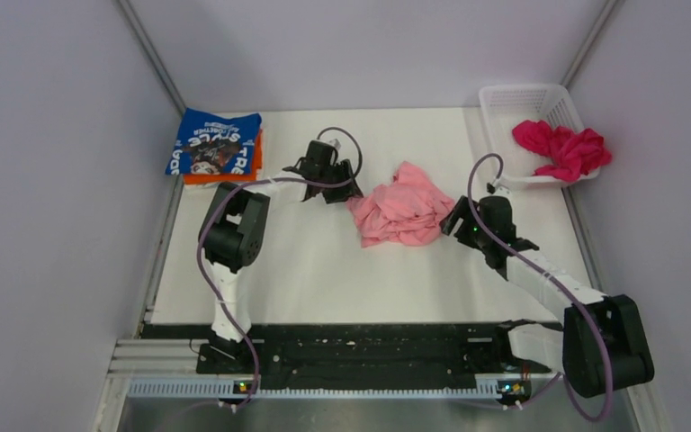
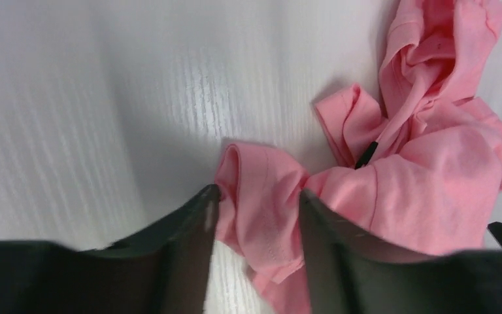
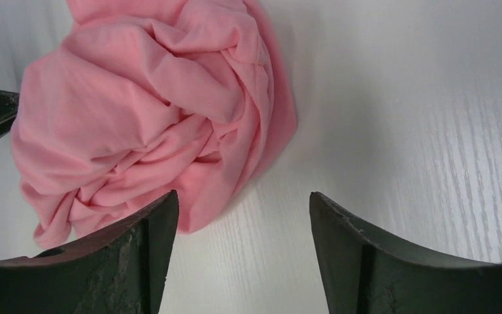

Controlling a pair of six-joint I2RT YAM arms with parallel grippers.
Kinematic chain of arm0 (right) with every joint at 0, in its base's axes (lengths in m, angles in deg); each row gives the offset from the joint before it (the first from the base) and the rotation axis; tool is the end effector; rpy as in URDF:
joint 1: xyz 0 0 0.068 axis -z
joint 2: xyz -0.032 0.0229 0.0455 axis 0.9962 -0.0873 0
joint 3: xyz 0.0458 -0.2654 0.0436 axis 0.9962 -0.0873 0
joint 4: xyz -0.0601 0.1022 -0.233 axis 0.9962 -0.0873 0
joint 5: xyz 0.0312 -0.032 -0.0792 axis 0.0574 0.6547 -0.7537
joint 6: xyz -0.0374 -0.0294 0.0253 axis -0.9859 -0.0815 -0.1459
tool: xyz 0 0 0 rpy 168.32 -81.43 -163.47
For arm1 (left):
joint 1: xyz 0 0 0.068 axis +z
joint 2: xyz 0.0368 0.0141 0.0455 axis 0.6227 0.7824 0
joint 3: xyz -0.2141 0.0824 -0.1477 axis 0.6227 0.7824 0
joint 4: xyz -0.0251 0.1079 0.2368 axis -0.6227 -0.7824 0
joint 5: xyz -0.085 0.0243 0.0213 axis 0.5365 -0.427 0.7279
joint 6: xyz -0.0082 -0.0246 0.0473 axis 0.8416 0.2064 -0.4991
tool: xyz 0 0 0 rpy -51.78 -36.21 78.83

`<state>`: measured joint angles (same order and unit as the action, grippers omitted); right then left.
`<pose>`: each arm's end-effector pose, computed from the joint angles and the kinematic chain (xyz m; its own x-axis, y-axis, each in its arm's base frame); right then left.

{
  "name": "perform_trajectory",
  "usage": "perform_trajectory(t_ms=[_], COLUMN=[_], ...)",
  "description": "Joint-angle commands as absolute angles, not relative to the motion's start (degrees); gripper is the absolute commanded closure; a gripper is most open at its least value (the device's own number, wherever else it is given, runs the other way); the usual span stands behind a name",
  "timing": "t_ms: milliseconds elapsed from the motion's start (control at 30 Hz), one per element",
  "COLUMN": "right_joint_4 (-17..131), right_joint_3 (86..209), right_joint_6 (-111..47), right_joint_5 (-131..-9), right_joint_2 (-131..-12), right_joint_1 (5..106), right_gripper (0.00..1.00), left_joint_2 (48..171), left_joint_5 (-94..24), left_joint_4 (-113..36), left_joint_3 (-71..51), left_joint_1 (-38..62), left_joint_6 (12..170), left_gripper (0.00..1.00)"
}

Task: Fold and stack the t-shirts
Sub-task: Flatten out the tshirt

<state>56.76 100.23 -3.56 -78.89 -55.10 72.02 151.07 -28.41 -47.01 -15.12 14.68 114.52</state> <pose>0.2220 0.0500 0.1901 -0.5958 0.4521 -0.6639 0.1725 0.8793 0.4440 0.4007 -0.1870 0.1604 -0.8579 -0.2217 -0.4635 0.0793 0.8342 -0.5458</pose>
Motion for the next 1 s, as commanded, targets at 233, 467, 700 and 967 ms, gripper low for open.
perform_trajectory(t_ms=[233,467,700,967], right_joint_4=[73.34,70.57,58.21,50.32], right_joint_3=[105.17,107.96,111.7,124.98], right_joint_6=[-3.51,-5.31,-11.32,-17.28], right_joint_5=[-74.91,-75.21,-74.12,-68.9], right_joint_2=[-73.63,-71.3,-50.11,-33.68], right_joint_1=[71.85,71.84,71.86,71.82], right_gripper=[0.56,1.0,1.0,1.0], left_joint_2=[152.05,135.31,111.35,87.74], left_joint_5=[-29.35,-33.12,-41.33,-47.1], left_joint_4=[-50.23,-43.97,-38.35,-36.0], left_joint_3=[-19.69,-10.52,0.15,2.29], left_joint_1=[13.47,13.47,13.49,13.51], left_joint_6=[109.98,107.35,104.09,98.6], left_gripper=[1.0,1.0,1.0,1.0])
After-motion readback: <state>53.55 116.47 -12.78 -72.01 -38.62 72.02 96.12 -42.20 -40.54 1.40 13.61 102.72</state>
